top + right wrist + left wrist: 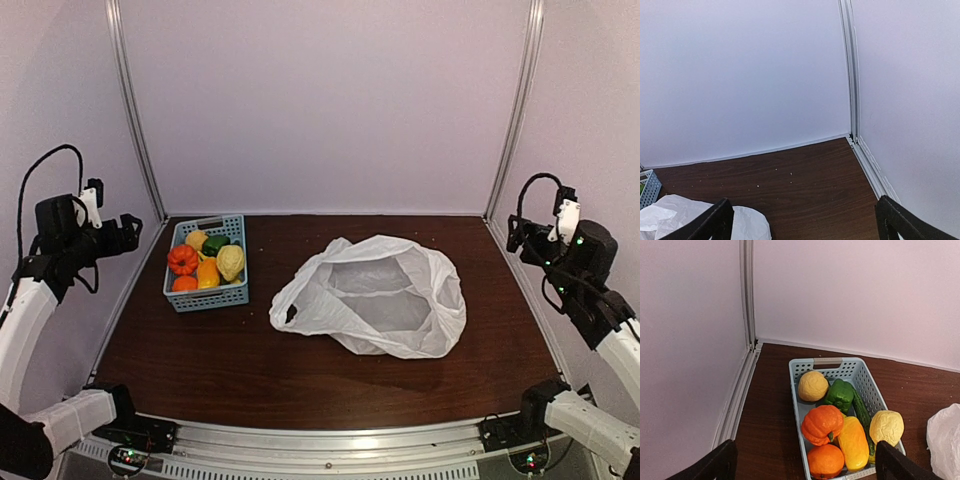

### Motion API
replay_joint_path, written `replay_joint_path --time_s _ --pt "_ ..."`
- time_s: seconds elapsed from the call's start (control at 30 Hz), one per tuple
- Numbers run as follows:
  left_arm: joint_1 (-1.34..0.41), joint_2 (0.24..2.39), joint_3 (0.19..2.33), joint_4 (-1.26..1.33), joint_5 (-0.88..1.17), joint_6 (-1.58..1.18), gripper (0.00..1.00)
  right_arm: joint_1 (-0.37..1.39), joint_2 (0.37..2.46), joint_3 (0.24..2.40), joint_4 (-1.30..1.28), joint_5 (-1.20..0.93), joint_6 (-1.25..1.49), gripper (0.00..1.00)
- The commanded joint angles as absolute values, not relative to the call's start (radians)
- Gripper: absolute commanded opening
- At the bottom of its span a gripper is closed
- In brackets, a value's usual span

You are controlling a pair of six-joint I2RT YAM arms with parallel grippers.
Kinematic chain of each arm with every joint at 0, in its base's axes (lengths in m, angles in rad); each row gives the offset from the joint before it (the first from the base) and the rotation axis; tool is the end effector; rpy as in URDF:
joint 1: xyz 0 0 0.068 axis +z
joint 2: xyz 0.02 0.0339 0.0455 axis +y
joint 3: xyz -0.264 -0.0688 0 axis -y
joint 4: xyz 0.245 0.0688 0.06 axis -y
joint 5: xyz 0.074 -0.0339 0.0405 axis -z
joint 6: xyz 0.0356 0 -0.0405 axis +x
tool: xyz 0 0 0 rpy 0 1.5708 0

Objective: Untie the knot of the plastic bag and take out the fruit
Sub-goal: Reset both arms

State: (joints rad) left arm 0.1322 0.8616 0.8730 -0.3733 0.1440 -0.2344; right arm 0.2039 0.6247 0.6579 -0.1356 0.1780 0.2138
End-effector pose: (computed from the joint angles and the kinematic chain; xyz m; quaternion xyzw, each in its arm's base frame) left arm 0.1935 0.0206 0.3380 -0.1094 0.8144 -0.0881 0.5631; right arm 0.1552 0.0257 0.3249 0.0632 0.7391 0.0738 0.6665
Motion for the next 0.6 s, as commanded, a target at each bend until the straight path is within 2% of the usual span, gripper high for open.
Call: replay_joint_path --time_s 0.0,0.57 --pt "0.136 0.810 0.808 -0.349 0.188 -0.189 0.97 0.198 0.551 0.566 -0.016 0.190 0.158 0.99" --pt "0.136 0.811 0.807 -0.347 0.203 -0.192 0.98 0.198 0.548 0.556 -0.042 0.187 0.152 0.99"
